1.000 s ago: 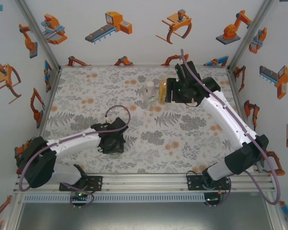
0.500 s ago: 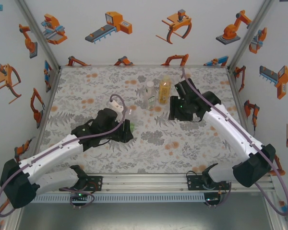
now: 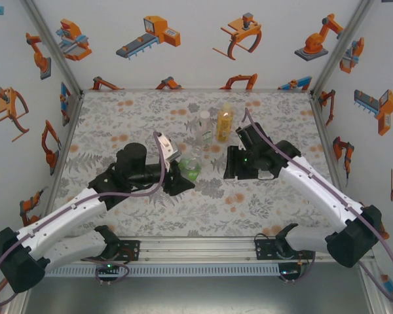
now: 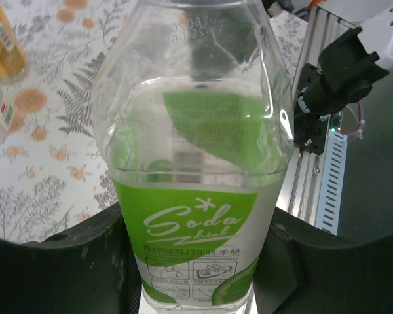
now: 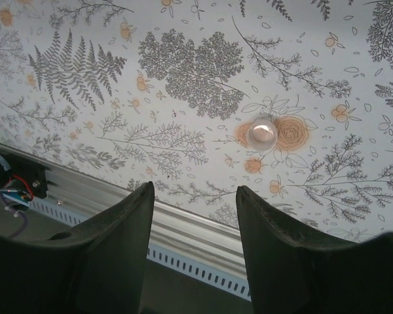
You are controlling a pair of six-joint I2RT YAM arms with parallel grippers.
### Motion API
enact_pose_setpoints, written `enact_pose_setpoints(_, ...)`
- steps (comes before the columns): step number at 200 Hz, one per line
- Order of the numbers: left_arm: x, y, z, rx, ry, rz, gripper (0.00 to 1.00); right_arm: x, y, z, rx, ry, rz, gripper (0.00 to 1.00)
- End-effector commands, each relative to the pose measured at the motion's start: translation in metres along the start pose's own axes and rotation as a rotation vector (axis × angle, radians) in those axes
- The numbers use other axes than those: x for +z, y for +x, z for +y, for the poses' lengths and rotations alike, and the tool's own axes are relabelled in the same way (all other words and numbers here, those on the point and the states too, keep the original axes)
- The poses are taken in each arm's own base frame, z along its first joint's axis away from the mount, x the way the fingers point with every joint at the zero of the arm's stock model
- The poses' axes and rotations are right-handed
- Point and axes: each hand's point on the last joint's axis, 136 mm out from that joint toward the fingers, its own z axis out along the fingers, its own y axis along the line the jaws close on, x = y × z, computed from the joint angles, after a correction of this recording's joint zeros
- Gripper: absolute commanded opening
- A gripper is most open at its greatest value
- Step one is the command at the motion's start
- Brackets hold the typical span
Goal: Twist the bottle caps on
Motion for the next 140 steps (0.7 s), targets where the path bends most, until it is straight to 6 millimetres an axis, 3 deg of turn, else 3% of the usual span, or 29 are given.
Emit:
enact_pose_setpoints(1, -0.007, -0.016, -0.015, 0.115, 0.063, -0.067, 0.18, 0.004, 0.018, -0.019, 0.016, 0.1, 0.045, 0.5)
enact_pose_setpoints(25, -0.01, -0.02, -0.014, 0.127, 0.048, -0.083, 0.15, 0.013, 0.034, -0.029, 0.032, 0.2, 0.056, 0.5)
enact_pose_setpoints(58, -0.011, -0.02, -0.012, 0.137, 0.03, -0.091, 0.12, 0.045, 0.053, -0.034, 0.061, 0.225, 0.052, 0.49)
enact_pose_setpoints(140, -0.014, -0.017, -0.008, 0.139, 0.001, -0.063, 0.11, 0.083, 0.055, -0.045, 0.09, 0.234, -0.019, 0.49)
